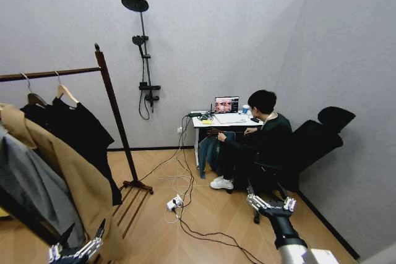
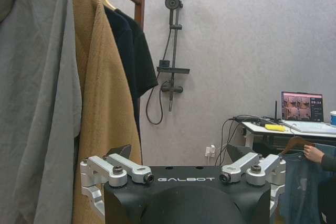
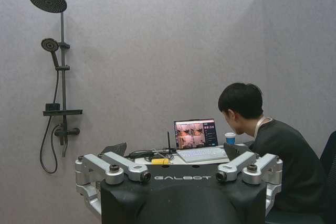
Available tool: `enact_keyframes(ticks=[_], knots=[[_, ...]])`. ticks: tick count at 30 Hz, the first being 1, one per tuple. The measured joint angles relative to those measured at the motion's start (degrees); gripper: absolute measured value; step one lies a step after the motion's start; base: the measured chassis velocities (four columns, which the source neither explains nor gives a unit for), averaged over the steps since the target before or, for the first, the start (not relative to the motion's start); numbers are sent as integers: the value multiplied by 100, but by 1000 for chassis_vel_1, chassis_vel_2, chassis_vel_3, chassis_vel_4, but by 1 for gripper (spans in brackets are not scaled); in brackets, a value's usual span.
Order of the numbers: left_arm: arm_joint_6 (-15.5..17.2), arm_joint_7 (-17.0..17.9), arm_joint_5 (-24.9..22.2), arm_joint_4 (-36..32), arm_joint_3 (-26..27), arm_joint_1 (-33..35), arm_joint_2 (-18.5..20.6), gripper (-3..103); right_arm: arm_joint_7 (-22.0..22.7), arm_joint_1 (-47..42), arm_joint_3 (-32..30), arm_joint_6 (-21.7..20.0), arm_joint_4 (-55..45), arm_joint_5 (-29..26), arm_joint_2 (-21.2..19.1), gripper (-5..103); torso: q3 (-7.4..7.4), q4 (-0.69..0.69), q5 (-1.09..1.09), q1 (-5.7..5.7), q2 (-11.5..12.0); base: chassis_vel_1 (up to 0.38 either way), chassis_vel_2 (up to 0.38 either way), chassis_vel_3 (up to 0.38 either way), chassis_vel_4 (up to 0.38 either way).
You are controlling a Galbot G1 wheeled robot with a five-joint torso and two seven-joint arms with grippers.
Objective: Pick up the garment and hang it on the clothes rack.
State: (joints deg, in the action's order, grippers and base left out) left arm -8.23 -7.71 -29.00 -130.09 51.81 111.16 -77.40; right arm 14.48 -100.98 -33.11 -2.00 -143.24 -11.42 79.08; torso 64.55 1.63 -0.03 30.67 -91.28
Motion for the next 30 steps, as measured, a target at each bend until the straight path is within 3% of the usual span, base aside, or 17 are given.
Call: enact_keyframes(ticks=[21,30], knots=[[0,-2,0,0,-1,0,0,100,1,0,-2,0,0,0,0,100,0,1,3,0,0,-11,-9,12,9],[0,-2,0,0,-1,0,0,100,0,0,-2,0,0,0,0,100,0,1,3,0,0,118,97,-108,-112]])
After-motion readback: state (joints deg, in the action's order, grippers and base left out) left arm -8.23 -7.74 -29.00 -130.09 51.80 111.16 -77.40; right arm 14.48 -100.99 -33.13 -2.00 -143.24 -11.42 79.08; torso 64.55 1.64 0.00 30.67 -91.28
